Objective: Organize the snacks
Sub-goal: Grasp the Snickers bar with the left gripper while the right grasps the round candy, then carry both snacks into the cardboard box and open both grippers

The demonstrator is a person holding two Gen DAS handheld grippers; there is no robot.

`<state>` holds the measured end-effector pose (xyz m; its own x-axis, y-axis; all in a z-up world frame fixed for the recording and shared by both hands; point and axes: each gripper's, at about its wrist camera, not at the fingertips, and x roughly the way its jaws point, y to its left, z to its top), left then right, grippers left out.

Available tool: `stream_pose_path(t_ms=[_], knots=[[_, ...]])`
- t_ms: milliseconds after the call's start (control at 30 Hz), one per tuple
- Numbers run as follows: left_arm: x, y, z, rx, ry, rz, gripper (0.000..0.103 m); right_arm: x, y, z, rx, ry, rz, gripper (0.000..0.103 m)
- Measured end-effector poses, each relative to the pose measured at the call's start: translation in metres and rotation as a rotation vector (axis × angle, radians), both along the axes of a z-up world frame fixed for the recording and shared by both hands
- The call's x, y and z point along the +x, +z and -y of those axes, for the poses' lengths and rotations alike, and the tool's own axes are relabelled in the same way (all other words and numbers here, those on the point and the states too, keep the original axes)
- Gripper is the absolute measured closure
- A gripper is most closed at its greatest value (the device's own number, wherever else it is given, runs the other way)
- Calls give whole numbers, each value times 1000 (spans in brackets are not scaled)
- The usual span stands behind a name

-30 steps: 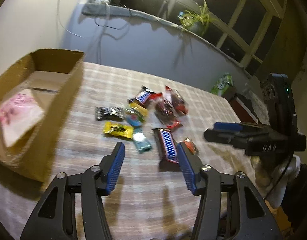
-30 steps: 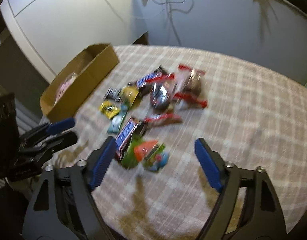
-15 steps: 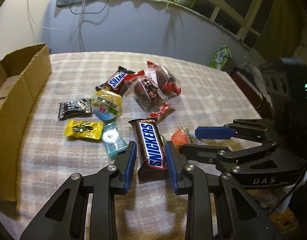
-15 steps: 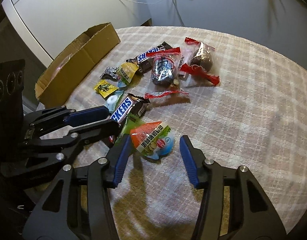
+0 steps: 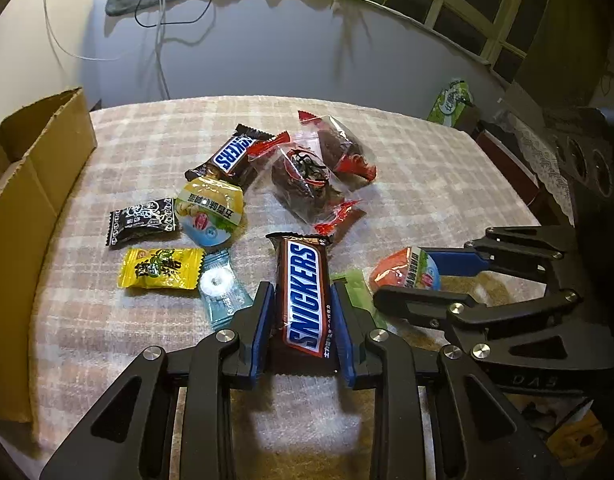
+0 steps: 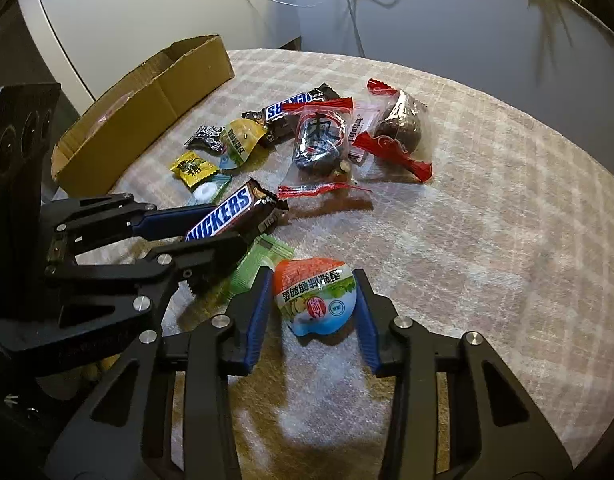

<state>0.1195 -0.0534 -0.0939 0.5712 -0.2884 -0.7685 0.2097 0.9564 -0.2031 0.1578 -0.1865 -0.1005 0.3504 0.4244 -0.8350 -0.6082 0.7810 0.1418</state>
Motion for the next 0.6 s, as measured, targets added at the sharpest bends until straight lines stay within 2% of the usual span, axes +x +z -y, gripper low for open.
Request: stream_pose_path(t_ms=[300, 600], knots=[[-9, 9, -7, -33, 26, 22, 76, -8, 11, 11, 30, -33, 9, 63], [-25, 36, -23, -60, 53, 90, 76, -15, 41, 4, 60, -32, 58, 63]])
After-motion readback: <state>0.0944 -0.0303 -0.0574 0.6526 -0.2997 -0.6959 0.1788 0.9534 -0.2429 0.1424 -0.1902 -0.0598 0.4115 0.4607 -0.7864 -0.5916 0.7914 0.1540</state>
